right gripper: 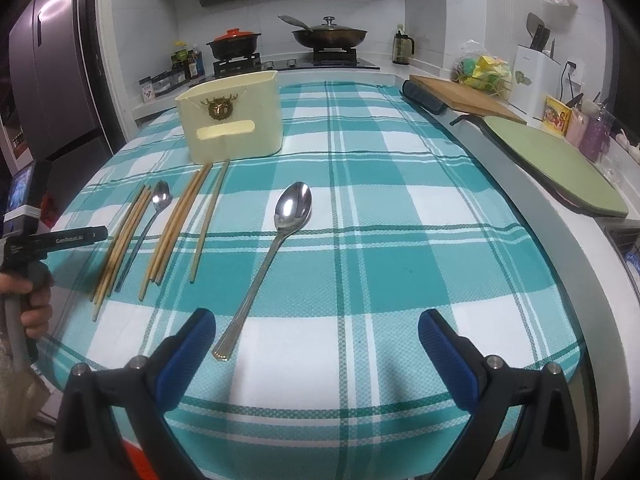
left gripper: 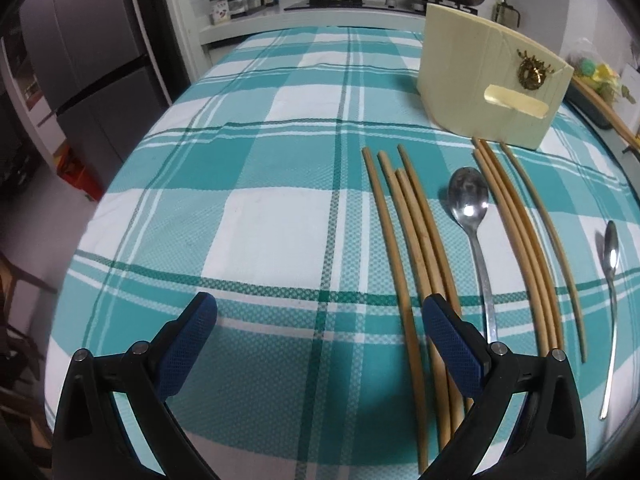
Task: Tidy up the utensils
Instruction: 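Grasp the lone steel spoon with the right tool while the left tool grasps a wooden chopstick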
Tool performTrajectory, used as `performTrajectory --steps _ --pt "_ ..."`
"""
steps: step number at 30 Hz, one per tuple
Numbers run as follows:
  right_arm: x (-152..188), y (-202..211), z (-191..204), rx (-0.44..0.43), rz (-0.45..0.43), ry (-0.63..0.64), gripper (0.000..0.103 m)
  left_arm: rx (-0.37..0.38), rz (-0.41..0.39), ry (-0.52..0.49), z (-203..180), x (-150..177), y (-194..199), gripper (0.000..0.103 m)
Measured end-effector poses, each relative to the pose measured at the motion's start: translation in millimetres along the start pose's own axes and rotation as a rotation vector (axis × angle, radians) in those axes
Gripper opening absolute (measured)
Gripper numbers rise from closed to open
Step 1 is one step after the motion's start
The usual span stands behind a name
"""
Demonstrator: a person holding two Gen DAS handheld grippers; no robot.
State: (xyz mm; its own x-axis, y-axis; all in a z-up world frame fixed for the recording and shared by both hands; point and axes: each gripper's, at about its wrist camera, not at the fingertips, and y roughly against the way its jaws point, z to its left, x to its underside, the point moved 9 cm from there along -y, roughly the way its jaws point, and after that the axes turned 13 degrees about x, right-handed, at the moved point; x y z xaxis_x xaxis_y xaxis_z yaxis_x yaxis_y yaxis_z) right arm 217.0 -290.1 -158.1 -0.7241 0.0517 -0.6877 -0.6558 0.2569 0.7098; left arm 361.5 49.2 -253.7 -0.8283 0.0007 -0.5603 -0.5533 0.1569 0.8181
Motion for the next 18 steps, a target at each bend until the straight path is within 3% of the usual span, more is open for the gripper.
performTrajectory --steps 4,10,14,18 --pt "-12 -10 7 -0.010 0.003 0.009 0.103 -0.030 0.023 -0.008 6 -3 -17 0.103" --pt "-18 -47 15 -0.029 0.085 -0.021 0.102 0.024 0.045 0.011 13 -12 -28 0.103" --pt "-27 -78 35 -0.062 0.118 -0.009 0.096 0.067 0.103 -0.006 12 -21 -37 0.103" --pt "-38 -117 53 -0.016 0.148 0.011 0.090 0.100 0.158 -0.033 8 -32 -49 0.101"
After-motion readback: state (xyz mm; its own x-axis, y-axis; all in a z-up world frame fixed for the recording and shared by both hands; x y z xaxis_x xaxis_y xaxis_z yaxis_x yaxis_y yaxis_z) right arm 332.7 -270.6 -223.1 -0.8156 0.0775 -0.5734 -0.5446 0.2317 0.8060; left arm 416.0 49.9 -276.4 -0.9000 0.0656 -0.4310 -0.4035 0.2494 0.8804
